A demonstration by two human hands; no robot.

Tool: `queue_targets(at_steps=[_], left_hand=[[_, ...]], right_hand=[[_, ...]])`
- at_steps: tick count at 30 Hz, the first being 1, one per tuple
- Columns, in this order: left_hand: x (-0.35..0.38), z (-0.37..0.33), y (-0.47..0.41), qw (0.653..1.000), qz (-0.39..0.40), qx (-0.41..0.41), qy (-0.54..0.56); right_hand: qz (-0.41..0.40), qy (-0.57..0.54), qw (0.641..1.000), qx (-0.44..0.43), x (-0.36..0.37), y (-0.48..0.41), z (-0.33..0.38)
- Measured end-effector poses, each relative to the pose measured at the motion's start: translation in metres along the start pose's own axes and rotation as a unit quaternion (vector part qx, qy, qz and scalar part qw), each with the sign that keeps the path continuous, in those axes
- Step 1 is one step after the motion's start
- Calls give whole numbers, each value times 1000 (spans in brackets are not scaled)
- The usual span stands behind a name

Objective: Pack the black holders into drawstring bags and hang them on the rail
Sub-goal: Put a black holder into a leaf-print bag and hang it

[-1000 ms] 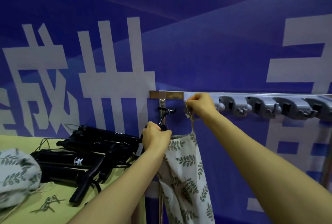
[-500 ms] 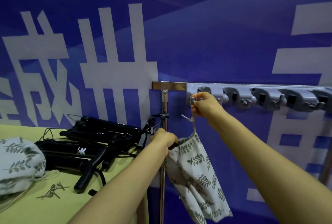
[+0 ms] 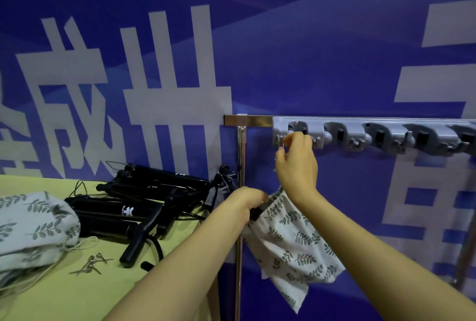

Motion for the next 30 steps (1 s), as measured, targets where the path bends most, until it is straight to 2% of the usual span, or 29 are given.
queue_targets(at_steps=[3,10,19,26,28,30], left_hand=[[-3,-9,15,1000,4,13,-13],[-42,-19,60,994,29,84,62],[-174,4,109,986,-125,82,73],[-279,30,144,962,-247,85,85],[-302,41,146,956,-272,94,64],[-321,49,150,943,-313,114,-7]], right_hand=[[-13,-29,999,-44,-2,6,15],[44,-65,990,-116,13,35,70],[143,-123,967,-169,35,90,165],[241,-108,941,-210,63,142,228],[286,-87,928,-222,78,157,238],[327,-56,915,-231,93,171,243]])
Point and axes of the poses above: each hand's wrist, its own y-axis away from the middle knuckle, its own x-axis out of the palm, z = x × y, the point moved 5 cm from there along -y, towards the middle knuckle, and after that the axes turned 15 degrees about y, right-handed, at the moved point
